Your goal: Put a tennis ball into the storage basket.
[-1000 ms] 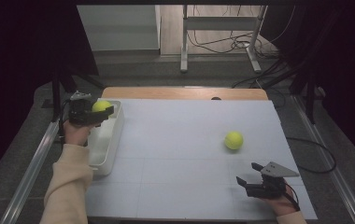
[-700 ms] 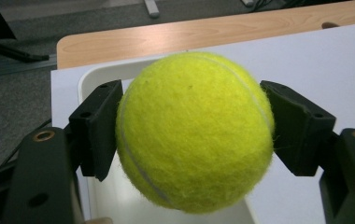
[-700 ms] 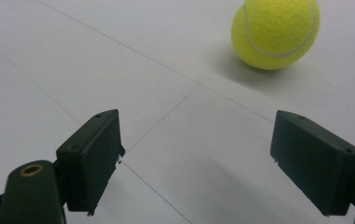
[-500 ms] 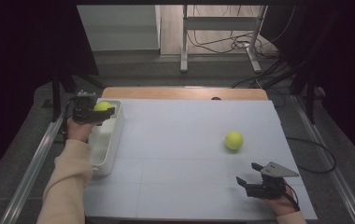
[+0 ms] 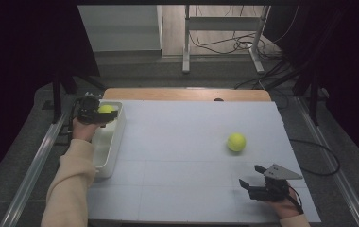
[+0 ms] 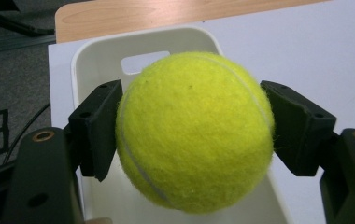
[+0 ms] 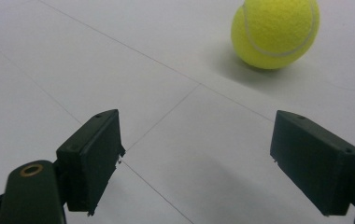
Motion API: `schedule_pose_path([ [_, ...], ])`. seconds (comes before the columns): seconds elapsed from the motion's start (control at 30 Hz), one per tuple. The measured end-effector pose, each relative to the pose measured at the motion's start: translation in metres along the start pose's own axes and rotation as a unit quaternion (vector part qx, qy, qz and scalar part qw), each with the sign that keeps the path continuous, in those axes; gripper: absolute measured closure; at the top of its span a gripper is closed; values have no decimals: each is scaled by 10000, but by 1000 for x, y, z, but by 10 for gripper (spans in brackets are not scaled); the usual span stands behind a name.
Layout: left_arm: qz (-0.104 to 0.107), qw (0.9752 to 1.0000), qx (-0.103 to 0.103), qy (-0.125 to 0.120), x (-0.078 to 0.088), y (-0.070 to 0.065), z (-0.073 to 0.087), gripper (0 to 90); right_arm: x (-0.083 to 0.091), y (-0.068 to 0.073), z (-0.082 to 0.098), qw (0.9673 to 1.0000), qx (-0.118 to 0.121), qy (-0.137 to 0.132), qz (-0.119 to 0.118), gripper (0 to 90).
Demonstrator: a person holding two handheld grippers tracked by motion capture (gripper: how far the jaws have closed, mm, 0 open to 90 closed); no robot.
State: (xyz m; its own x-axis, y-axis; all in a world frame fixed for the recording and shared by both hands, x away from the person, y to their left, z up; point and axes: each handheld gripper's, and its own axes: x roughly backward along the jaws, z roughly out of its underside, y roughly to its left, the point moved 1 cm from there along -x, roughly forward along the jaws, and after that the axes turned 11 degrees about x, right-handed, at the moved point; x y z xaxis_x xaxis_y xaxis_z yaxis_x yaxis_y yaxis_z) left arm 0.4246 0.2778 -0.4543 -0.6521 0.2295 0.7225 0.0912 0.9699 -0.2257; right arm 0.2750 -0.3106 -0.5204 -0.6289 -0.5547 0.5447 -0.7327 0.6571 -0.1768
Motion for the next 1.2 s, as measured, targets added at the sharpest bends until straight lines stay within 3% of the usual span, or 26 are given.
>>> schedule_pose_path([
  [0.53,14,9999,76,90,-2,1,0,257,0,0,0,10000,4,7,0,172],
  [0.6,35,9998,80,184,-4,1,1,253,0,0,0,10000,2,23,-8,172],
  [0.67,36,9997,24,239,-5,1,1,207,0,0,0,10000,3,23,-10,172],
  [0.73,-54,9999,-24,137,-4,-1,1,177,0,0,0,10000,4,24,-12,172],
  [0.87,-2,10000,-51,-21,2,-4,1,131,0,0,0,10000,8,34,-13,172],
  [1.07,258,9995,-117,-139,11,-8,1,128,-1,0,0,10000,8,34,-22,172],
  [1.2,566,9981,-130,-220,18,-14,2,129,-1,0,0,10000,11,44,-30,171],
])
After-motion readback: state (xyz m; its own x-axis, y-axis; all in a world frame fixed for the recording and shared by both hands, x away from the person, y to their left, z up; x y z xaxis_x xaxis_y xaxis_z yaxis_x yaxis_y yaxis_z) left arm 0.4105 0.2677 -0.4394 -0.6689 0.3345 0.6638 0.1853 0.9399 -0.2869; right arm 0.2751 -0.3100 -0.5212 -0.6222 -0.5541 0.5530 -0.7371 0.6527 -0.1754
